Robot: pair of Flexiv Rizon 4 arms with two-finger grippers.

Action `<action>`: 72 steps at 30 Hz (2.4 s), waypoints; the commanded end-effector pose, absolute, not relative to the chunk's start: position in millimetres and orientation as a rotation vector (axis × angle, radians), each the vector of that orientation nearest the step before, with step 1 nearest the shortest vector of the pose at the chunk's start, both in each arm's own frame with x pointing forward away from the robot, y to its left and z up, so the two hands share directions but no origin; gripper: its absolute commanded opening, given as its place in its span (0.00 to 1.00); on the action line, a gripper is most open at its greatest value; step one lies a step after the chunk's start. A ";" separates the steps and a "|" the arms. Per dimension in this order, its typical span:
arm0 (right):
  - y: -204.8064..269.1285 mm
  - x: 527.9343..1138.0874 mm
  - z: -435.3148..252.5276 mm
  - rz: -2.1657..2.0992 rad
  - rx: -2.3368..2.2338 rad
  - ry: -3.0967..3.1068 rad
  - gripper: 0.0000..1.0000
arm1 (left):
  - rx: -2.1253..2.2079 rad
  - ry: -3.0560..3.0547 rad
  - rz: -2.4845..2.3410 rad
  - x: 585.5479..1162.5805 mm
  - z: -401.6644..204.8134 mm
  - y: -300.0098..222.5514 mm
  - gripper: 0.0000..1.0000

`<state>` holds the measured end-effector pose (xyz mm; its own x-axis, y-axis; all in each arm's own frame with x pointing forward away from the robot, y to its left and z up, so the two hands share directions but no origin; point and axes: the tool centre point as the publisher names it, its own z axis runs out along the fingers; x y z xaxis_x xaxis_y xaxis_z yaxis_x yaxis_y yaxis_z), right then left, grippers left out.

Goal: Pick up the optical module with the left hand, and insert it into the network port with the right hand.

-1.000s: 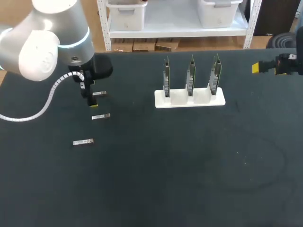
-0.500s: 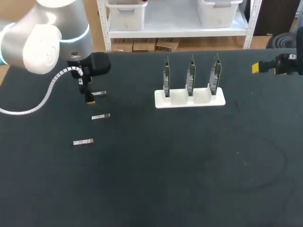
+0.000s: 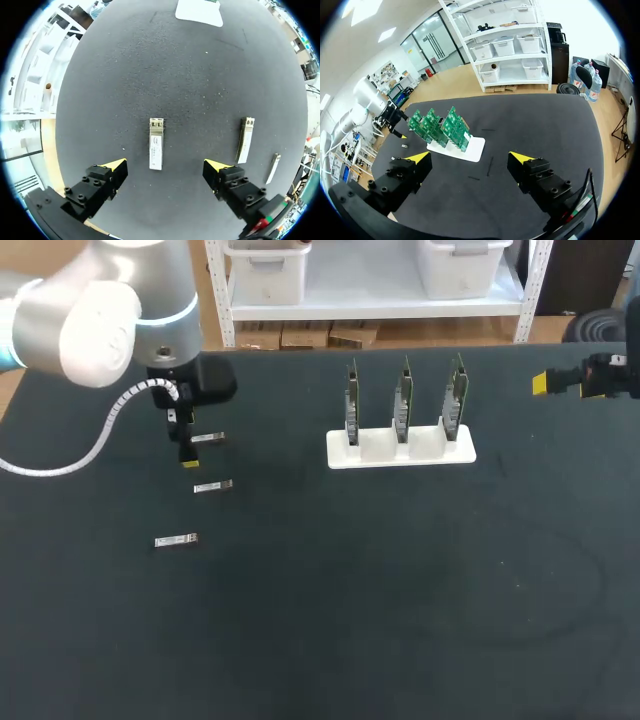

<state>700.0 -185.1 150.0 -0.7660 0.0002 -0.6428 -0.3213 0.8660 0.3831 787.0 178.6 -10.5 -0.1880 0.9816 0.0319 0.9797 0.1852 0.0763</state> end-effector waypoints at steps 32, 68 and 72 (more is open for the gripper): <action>-185.1 700.0 150.0 0.636 -0.231 2.374 1.00 | 2.003 2.408 0.075 787.2 -16.6 168.6 1.00; -185.1 700.0 150.0 0.636 -0.231 2.374 1.00 | 2.014 2.427 0.036 786.5 -27.4 171.3 0.10; -185.1 700.0 150.0 0.636 -0.231 2.374 1.00 | 2.012 2.421 0.026 785.6 -26.3 170.6 0.00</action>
<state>700.0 -185.1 150.0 -0.7660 0.0002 -0.6428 -0.3213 0.8660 0.3831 783.3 169.1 -21.5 -0.1865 0.9823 0.0196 0.9824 0.1864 0.0107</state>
